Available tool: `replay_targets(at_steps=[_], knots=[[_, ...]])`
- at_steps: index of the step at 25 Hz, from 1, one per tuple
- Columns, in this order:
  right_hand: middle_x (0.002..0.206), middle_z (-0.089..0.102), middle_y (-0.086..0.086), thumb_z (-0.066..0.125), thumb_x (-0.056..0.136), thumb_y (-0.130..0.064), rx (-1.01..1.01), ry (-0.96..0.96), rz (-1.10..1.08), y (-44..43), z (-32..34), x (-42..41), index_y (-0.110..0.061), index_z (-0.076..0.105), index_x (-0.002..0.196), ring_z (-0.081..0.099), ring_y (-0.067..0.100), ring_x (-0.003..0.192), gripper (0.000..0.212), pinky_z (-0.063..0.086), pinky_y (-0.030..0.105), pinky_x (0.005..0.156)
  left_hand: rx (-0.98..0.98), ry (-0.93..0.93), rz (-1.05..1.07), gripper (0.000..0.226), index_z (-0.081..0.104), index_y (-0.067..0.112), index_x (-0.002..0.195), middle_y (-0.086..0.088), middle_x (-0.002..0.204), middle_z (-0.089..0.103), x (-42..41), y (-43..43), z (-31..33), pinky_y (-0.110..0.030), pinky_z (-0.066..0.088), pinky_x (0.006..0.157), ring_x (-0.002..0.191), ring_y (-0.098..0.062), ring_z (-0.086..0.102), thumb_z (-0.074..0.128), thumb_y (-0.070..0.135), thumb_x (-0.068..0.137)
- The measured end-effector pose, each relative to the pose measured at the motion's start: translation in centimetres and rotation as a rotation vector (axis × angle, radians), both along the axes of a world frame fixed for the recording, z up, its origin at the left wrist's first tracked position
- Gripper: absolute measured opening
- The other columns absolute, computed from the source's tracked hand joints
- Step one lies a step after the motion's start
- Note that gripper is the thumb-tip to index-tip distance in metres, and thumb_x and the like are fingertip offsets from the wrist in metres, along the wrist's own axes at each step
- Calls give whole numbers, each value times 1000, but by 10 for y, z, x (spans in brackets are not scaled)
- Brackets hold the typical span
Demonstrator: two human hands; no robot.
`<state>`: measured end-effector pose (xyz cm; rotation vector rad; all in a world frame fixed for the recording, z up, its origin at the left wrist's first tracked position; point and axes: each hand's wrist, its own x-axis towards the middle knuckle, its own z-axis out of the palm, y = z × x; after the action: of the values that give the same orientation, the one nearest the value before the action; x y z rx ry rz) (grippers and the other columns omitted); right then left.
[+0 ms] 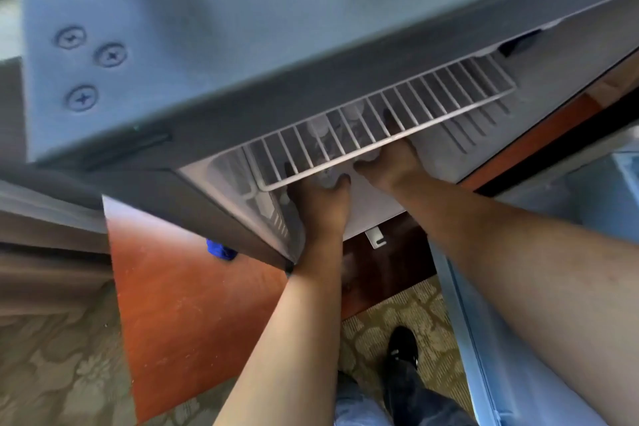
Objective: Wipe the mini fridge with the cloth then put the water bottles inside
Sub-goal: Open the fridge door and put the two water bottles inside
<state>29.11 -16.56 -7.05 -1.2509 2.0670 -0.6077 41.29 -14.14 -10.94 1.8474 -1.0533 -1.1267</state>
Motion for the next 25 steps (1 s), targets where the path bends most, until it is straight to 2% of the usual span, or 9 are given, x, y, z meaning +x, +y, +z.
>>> replay_targets(at_steps=[2, 4, 7, 10, 13, 15, 18, 22, 25], knots=[[140, 50, 17, 74, 83, -16, -46, 64, -54, 35, 12, 2, -12, 30, 155, 53, 32, 128, 84, 42, 26, 92, 108, 134, -41, 97, 22, 16, 163, -11, 162, 41, 2, 43, 17, -28, 38, 116, 147, -28, 44, 79, 27, 86], [132, 49, 13, 71, 85, -9, -144, 26, -112, 71, 30, 3, -20, 31, 154, 55, 27, 118, 81, 42, 27, 88, 213, 182, -105, 94, 17, 19, 165, -9, 162, 40, 9, 79, 23, -32, 40, 116, 145, -27, 46, 74, 30, 91], [133, 51, 7, 72, 84, -6, -237, -48, -213, 123, 51, 11, -27, 42, 145, 55, 21, 118, 71, 49, 34, 95, 242, 168, -223, 66, 39, 20, 153, 0, 145, 54, 23, 111, 29, -30, 45, 110, 136, -22, 55, 69, 31, 96], [121, 58, 3, 73, 82, -7, -315, -13, -248, 166, 69, 21, -23, 56, 112, 61, 20, 103, 38, 46, 26, 83, 158, 187, -274, 34, 61, 22, 132, 10, 117, 65, 27, 139, 57, -21, 46, 92, 117, -15, 64, 66, 21, 99], [111, 62, -3, 73, 82, -13, -403, 7, -217, 210, 98, 27, -30, 57, 97, 61, 13, 92, 28, 46, 18, 75, 43, 222, -301, 17, 68, 34, 106, 13, 104, 73, 33, 175, 92, -29, 56, 96, 105, -13, 70, 65, 20, 98], [109, 64, -7, 71, 83, -17, -453, -24, -190, 241, 123, 28, -32, 59, 96, 63, 10, 95, 23, 49, 22, 79, -41, 234, -331, 13, 70, 36, 101, 10, 103, 75, 34, 201, 114, -40, 57, 102, 104, -9, 70, 66, 24, 96], [105, 65, -10, 69, 87, -17, -611, -5, -90, 311, 164, 34, -33, 64, 97, 63, 2, 95, 20, 56, 31, 85, -203, 268, -385, 15, 73, 33, 108, 6, 106, 78, 28, 255, 146, -47, 58, 101, 105, -9, 73, 67, 30, 94], [110, 64, -3, 67, 89, -9, -932, 228, 92, 431, 239, 16, -16, 71, 102, 60, 3, 108, 15, 46, 15, 95, -376, 311, -477, 22, 71, 32, 113, 3, 113, 77, 1, 343, 187, -48, 58, 100, 108, -12, 73, 68, 35, 91], [114, 69, 5, 65, 86, -9, -1013, 438, -24, 495, 270, -29, -12, 74, 95, 63, 18, 113, 13, 46, 30, 104, -555, 191, -653, 30, 67, 34, 123, 12, 128, 68, -20, 403, 221, -42, 56, 103, 122, -5, 64, 64, 42, 93]])
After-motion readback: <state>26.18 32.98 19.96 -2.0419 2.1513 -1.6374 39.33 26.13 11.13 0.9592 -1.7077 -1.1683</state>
